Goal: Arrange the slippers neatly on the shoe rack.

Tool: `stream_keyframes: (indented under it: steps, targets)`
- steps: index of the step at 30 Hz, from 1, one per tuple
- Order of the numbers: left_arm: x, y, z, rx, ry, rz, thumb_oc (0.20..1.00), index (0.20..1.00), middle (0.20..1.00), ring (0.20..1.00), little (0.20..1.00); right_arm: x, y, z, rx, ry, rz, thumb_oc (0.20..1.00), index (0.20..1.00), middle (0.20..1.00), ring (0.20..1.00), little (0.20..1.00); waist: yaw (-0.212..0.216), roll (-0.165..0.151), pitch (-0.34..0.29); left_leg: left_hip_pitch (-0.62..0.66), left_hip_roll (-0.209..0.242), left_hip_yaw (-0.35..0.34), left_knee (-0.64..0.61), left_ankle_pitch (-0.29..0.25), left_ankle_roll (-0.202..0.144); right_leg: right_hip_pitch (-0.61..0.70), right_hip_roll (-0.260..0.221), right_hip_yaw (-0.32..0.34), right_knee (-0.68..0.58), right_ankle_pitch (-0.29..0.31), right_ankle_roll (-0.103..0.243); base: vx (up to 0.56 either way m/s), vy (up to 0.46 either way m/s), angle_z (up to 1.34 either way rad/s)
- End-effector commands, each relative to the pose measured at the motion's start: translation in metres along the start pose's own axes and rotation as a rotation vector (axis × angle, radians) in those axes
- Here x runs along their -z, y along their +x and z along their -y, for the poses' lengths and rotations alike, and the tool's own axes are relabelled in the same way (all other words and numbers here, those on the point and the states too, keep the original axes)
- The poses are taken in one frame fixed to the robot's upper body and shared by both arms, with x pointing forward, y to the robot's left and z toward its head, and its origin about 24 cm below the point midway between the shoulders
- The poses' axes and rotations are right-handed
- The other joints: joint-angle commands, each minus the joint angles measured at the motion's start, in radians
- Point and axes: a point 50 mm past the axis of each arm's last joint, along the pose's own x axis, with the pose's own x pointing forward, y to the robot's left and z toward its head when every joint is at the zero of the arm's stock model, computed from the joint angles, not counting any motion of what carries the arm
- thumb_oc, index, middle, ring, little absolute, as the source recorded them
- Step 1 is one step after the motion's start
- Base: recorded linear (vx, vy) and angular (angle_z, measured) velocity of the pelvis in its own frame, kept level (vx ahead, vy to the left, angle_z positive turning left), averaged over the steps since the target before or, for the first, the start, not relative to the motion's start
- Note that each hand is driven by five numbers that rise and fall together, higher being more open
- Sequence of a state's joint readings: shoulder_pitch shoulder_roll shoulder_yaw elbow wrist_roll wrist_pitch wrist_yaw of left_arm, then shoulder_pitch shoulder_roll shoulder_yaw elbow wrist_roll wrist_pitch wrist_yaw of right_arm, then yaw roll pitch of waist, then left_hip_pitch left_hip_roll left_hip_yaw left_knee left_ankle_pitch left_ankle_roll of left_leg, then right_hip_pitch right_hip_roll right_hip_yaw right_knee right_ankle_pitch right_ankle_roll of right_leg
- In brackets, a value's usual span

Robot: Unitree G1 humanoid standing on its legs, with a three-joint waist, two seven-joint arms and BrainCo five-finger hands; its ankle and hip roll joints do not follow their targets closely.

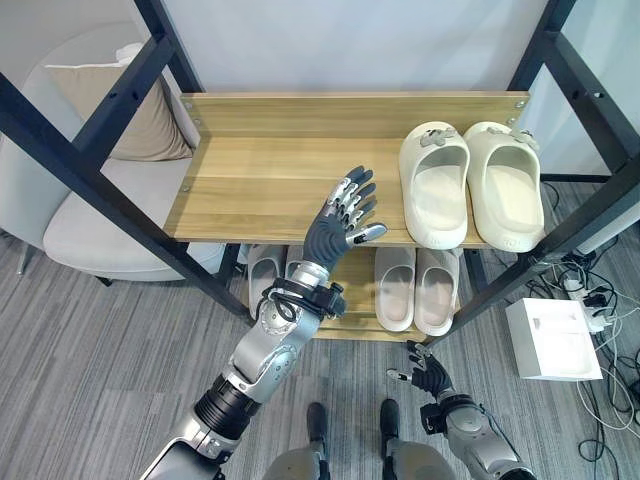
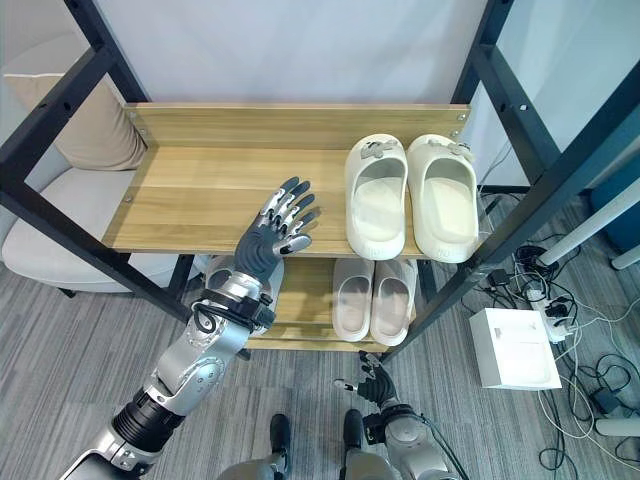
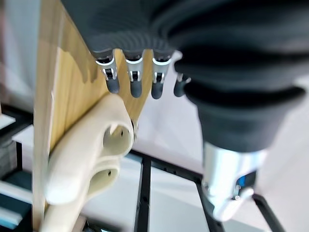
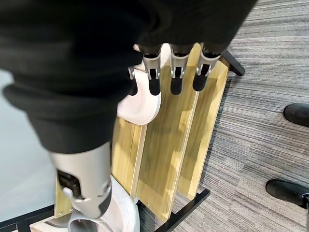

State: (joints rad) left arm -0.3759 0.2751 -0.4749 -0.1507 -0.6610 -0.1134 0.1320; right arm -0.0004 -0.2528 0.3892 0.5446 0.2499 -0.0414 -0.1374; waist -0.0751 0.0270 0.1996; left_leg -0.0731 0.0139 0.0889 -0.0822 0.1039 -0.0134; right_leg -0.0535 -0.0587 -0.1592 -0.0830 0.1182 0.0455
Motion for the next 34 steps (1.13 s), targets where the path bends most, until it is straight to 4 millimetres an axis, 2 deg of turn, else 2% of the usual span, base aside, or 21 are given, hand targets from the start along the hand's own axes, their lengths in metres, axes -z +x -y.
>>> stream_keyframes:
  steps: [1,5,7,8,9,10,13,16,17,18,20,21,23,24,25,26,29,34]
  targets:
    - [-0.034,0.01,0.023,0.203,-0.057,0.139,1.0,1.0,1.0,1.0,1.0,-0.001,-0.002,-0.005,-0.032,0.043,0.025,1.0,1.0,1.0,1.0,1.0,0.018,-0.026,-0.041,0.027,0.082,-0.021,-0.005,-0.07,-0.073,0.024,-0.067,-0.013,-0.004,-0.087,0.104,0.0,0.0,0.0]
    - [-0.047,0.001,0.037,0.333,-0.093,0.186,1.0,1.0,1.0,1.0,1.0,0.002,-0.003,-0.006,-0.049,0.043,0.019,1.0,1.0,1.0,1.0,1.0,0.024,-0.028,-0.048,0.031,0.082,-0.024,-0.005,-0.073,-0.073,0.032,-0.069,-0.015,-0.004,-0.089,0.105,-0.01,0.011,0.04]
    - [-0.05,-0.011,0.05,0.516,-0.065,0.169,1.0,1.0,1.0,1.0,1.0,0.005,-0.005,-0.007,-0.079,0.037,0.019,1.0,1.0,1.0,1.0,1.0,0.028,-0.028,-0.059,0.041,0.079,-0.022,-0.005,-0.08,-0.073,0.042,-0.07,-0.018,-0.004,-0.092,0.107,0.02,0.042,0.0]
    - [-0.048,-0.013,0.052,0.552,-0.056,0.149,1.0,1.0,1.0,1.0,1.0,0.005,-0.005,-0.007,-0.087,0.034,0.019,1.0,1.0,1.0,1.0,1.0,0.029,-0.027,-0.062,0.044,0.078,-0.023,-0.005,-0.081,-0.073,0.045,-0.07,-0.017,-0.004,-0.093,0.108,0.04,0.06,-0.01]
    - [-0.033,-0.022,0.054,0.647,-0.023,0.044,1.0,1.0,1.0,1.0,1.0,0.008,-0.005,-0.009,-0.109,0.021,0.006,1.0,1.0,1.0,1.0,1.0,0.03,-0.026,-0.071,0.049,0.077,-0.022,-0.005,-0.085,-0.071,0.052,-0.073,-0.02,-0.004,-0.093,0.109,0.03,0.043,0.0]
    - [-0.033,-0.022,0.054,0.647,-0.023,0.044,1.0,1.0,1.0,1.0,1.0,0.008,-0.005,-0.009,-0.109,0.021,0.006,1.0,1.0,1.0,1.0,1.0,0.03,-0.026,-0.071,0.049,0.077,-0.022,-0.005,-0.085,-0.071,0.052,-0.073,-0.02,-0.004,-0.093,0.109,0.03,0.044,0.03]
    - [0.002,-0.038,0.05,0.709,0.027,-0.145,1.0,1.0,1.0,1.0,1.0,0.006,-0.002,-0.012,-0.134,-0.003,0.006,1.0,1.0,1.0,1.0,1.0,0.031,-0.022,-0.08,0.052,0.074,-0.021,-0.005,-0.089,-0.069,0.057,-0.074,-0.023,-0.004,-0.093,0.11,0.02,0.043,0.03]
    - [0.052,-0.066,0.025,0.643,0.18,-0.387,1.0,1.0,1.0,1.0,1.0,0.001,0.004,-0.011,-0.119,-0.001,0.008,1.0,1.0,1.0,1.0,1.0,0.03,-0.021,-0.084,0.064,0.066,-0.023,-0.005,-0.098,-0.061,0.068,-0.078,-0.02,-0.003,-0.093,0.111,0.02,0.048,0.0]
    - [0.052,-0.066,0.025,0.643,0.18,-0.387,1.0,1.0,1.0,1.0,1.0,0.001,0.003,-0.011,-0.119,-0.001,0.008,1.0,1.0,1.0,1.0,1.0,0.03,-0.021,-0.085,0.064,0.066,-0.023,-0.005,-0.098,-0.06,0.068,-0.078,-0.02,-0.004,-0.094,0.112,0.02,0.032,0.0]
    - [0.07,-0.078,0.016,0.589,0.19,-0.469,1.0,1.0,1.0,1.0,1.0,0.001,0.005,-0.01,-0.11,0.001,0.007,1.0,1.0,1.0,1.0,1.0,0.03,-0.022,-0.087,0.07,0.066,-0.023,-0.005,-0.101,-0.059,0.072,-0.079,-0.018,-0.002,-0.095,0.11,0.0,0.0,0.0]
    - [0.091,-0.096,-0.005,0.447,0.183,-0.572,1.0,1.0,1.0,1.0,1.0,0.001,0.005,-0.006,-0.082,0.012,0.005,1.0,1.0,1.0,1.0,1.0,0.031,-0.022,-0.089,0.077,0.065,-0.022,-0.005,-0.103,-0.057,0.078,-0.08,-0.018,-0.001,-0.096,0.109,0.01,0.016,0.01]
    - [0.091,-0.096,-0.005,0.446,0.183,-0.572,1.0,1.0,1.0,1.0,1.0,0.001,0.004,-0.006,-0.082,0.011,0.004,1.0,1.0,1.0,1.0,1.0,0.03,-0.022,-0.089,0.078,0.065,-0.022,-0.005,-0.104,-0.057,0.079,-0.08,-0.018,-0.001,-0.097,0.109,0.0,0.0,0.0]
    - [0.102,-0.112,-0.023,0.302,0.178,-0.627,1.0,1.0,1.0,1.0,1.0,0.003,0.003,-0.002,-0.059,0.022,-0.004,1.0,1.0,1.0,1.0,1.0,0.033,-0.023,-0.091,0.08,0.064,-0.024,-0.005,-0.104,-0.055,0.081,-0.08,-0.019,-0.001,-0.096,0.108,0.0,0.0,0.0]
    - [0.108,-0.121,-0.033,0.215,0.186,-0.659,1.0,1.0,1.0,1.0,1.0,0.005,0.002,0.0,-0.045,0.032,-0.009,1.0,1.0,1.0,1.0,1.0,0.035,-0.023,-0.092,0.081,0.064,-0.025,-0.005,-0.104,-0.055,0.083,-0.08,-0.019,-0.001,-0.096,0.107,0.02,-0.011,0.04]
    - [0.124,-0.148,-0.057,-0.015,0.179,-0.744,1.0,1.0,1.0,1.0,1.0,0.01,-0.001,0.005,-0.01,0.059,-0.022,1.0,1.0,1.0,1.0,1.0,0.043,-0.028,-0.092,0.082,0.065,-0.03,-0.005,-0.1,-0.053,0.084,-0.079,-0.021,-0.001,-0.096,0.103,0.01,-0.011,0.04]
    - [0.124,-0.148,-0.057,-0.015,0.179,-0.744,1.0,1.0,1.0,1.0,1.0,0.01,-0.001,0.005,-0.01,0.059,-0.022,1.0,1.0,1.0,1.0,1.0,0.042,-0.028,-0.092,0.082,0.065,-0.03,-0.005,-0.1,-0.053,0.084,-0.079,-0.021,-0.001,-0.096,0.103,0.0,0.0,0.0]
    - [0.135,-0.185,-0.093,-0.334,0.229,-0.834,1.0,1.0,1.0,1.0,1.0,0.017,-0.004,0.018,0.081,0.12,-0.039,1.0,1.0,1.0,1.0,1.0,0.058,-0.036,-0.094,0.079,0.064,-0.038,-0.005,-0.093,-0.051,0.088,-0.078,-0.027,-0.002,-0.097,0.099,0.01,-0.023,0.08]
    - [0.136,-0.201,-0.107,-0.491,0.221,-0.856,1.0,1.0,1.0,1.0,1.0,0.019,-0.006,0.029,0.145,0.143,-0.039,1.0,1.0,1.0,1.0,1.0,0.062,-0.037,-0.097,0.08,0.064,-0.04,-0.005,-0.092,-0.051,0.09,-0.078,-0.027,-0.004,-0.099,0.098,0.0,0.0,0.0]
